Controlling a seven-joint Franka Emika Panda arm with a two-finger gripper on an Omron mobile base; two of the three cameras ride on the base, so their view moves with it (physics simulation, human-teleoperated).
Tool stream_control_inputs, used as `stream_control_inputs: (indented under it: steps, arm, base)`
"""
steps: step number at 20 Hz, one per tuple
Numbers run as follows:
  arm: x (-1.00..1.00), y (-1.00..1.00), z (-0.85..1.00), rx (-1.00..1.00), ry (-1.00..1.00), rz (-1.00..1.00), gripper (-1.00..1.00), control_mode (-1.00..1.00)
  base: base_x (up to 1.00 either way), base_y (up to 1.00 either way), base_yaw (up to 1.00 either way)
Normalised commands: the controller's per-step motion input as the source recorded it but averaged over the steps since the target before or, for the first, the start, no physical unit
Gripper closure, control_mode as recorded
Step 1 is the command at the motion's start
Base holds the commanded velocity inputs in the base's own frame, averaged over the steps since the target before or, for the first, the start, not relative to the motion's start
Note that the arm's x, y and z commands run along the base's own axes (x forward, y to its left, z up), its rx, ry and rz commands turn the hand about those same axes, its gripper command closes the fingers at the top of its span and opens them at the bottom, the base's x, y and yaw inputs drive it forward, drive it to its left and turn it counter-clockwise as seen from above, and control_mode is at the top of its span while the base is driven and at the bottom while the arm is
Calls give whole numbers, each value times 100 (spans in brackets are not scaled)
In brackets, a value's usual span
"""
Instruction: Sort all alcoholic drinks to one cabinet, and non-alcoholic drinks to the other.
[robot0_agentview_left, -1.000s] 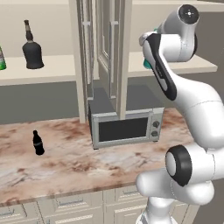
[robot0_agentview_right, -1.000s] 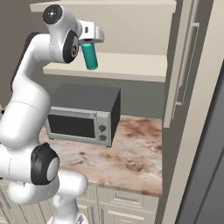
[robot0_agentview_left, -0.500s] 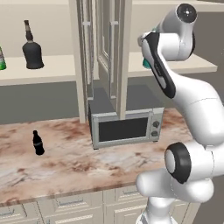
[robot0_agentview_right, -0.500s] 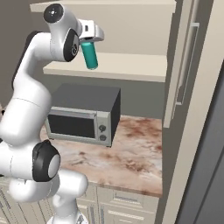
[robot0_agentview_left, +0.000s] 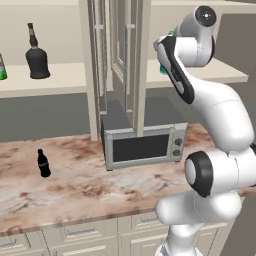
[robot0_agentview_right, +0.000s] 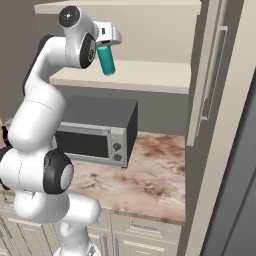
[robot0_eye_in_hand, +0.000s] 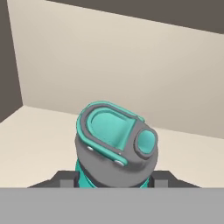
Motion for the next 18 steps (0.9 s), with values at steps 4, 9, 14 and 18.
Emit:
stream_control_inputs:
  steps: [4, 9, 14, 18]
  arm:
    - [39, 0, -22, 0, 0, 2, 100, -100]
    - [35, 0, -20, 0, 0, 1, 100, -100]
    - [35, 0, -27, 0, 0, 1, 100, -100]
    - [34, 0, -33, -1, 0, 2, -100, -100]
  base:
    - [0, 0, 0]
    - [0, 0, 0]
    - [0, 0, 0]
    - [0, 0, 0]
